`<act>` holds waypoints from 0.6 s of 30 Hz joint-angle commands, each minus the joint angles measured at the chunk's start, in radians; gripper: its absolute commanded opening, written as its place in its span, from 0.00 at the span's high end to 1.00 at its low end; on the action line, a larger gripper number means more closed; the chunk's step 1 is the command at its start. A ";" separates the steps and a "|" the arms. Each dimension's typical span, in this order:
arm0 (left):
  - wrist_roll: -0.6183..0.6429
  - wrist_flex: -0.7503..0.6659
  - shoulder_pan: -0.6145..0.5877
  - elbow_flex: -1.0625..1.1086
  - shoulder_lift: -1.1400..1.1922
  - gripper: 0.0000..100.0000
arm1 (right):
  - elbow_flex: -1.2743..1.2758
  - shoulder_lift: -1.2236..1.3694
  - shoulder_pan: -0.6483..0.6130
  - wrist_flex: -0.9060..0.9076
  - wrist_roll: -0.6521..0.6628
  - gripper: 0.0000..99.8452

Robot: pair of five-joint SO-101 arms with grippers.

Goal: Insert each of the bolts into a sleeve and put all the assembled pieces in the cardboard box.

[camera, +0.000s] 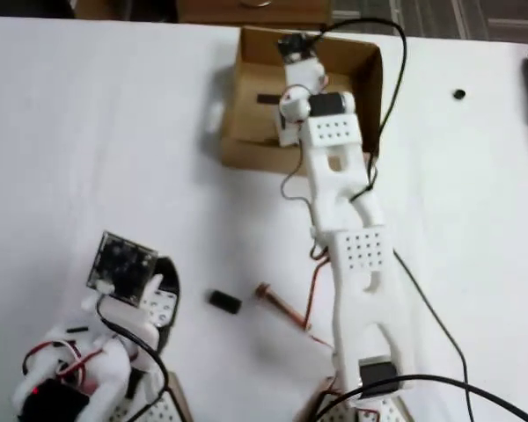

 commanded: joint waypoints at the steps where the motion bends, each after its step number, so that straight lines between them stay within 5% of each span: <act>1: -0.008 0.009 -0.006 -0.002 -0.003 0.98 | -0.052 0.016 0.010 0.004 -0.002 0.98; 5: -0.008 0.009 -0.005 -0.001 -0.003 0.98 | -0.052 0.042 0.012 0.008 0.005 0.94; 12: -0.008 0.008 -0.005 -0.001 -0.003 0.98 | -0.061 0.039 0.004 0.050 -0.002 0.70; 18: -0.008 0.006 -0.005 -0.001 -0.003 0.98 | -0.235 0.021 0.002 0.262 -0.002 0.67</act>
